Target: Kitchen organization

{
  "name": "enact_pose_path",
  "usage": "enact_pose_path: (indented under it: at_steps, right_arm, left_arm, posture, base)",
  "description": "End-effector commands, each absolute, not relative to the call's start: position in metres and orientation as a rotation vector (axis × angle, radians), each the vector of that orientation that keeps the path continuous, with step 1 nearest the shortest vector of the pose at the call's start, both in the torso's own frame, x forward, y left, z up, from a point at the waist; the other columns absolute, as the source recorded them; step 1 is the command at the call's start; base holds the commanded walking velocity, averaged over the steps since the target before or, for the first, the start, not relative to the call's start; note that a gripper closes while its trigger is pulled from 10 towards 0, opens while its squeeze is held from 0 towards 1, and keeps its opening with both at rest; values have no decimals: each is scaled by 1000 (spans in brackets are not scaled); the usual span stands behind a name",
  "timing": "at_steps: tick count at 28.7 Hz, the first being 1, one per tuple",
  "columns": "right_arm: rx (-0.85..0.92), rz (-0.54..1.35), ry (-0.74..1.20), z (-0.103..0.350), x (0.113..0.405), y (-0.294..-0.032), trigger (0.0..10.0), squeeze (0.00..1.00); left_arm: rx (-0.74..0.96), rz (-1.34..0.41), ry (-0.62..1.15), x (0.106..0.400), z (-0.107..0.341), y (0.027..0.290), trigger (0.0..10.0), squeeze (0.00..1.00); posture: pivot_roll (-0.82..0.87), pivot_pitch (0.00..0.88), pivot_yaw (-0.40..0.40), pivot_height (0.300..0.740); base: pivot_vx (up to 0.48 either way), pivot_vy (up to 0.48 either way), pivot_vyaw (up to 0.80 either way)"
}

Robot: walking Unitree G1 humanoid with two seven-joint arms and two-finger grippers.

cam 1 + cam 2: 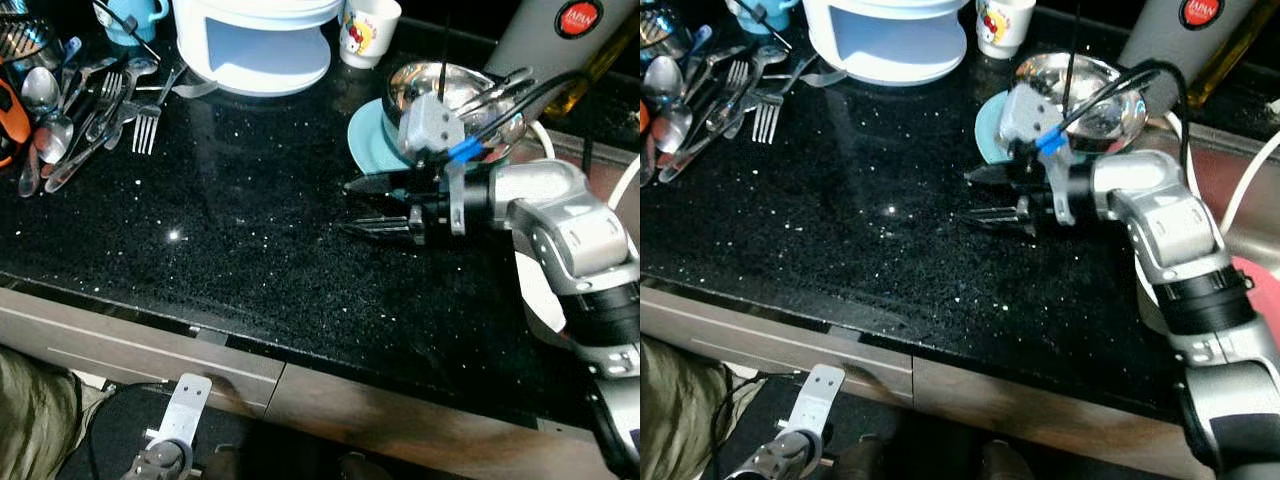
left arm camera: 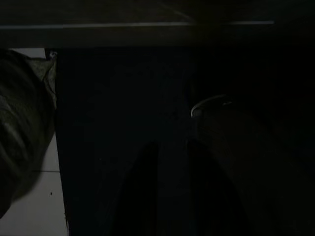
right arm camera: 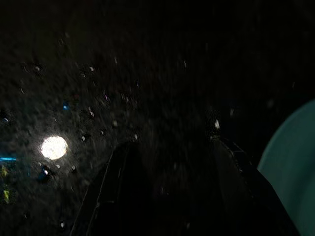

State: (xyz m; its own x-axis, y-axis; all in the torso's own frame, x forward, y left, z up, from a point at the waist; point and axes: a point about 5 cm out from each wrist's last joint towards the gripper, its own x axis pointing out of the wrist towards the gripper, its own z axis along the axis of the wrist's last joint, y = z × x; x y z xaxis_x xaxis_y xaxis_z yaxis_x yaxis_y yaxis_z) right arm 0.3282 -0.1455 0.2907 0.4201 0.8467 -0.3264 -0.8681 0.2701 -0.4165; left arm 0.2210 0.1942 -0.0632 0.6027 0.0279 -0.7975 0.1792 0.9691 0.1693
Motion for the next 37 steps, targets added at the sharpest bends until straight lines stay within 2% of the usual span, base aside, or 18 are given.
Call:
enact_pose_path:
  at_steps: [1,7,12,20,28,37]
  right_arm:
    - [-623,1134,50,291,325,-148,10000,0]
    - [-609,1059,44,292,327,-157,10000,0]
    - [-513,1062,-27,303,321,-160,10000,0]
    - [-513,964,-1,300,331,-166,10000,0]
    - [-556,820,208,277,341,-183,10000,0]
    - [-570,852,269,272,336,-183,10000,0]
  left_arm:
    - [248,-104,973,209,-71,192,10000,0]
    - [250,-108,973,210,-70,192,10000,0]
    - [247,-113,974,211,-70,191,10000,0]
    - [245,-115,976,211,-70,191,10000,0]
    - [249,-122,977,212,-69,192,10000,0]
    - [246,-121,977,212,-69,192,10000,0]
  posture:
    - [47,205,-76,740]
    - [41,200,-73,740]
    - [42,203,-72,740]
    - [42,203,-71,740]
    - [40,209,-63,740]
    - [37,208,-64,740]
  base:
    - [0,0,0]
    - [0,0,0]
    - [0,0,0]
    - [0,0,0]
    - [0,0,0]
    - [0,0,0]
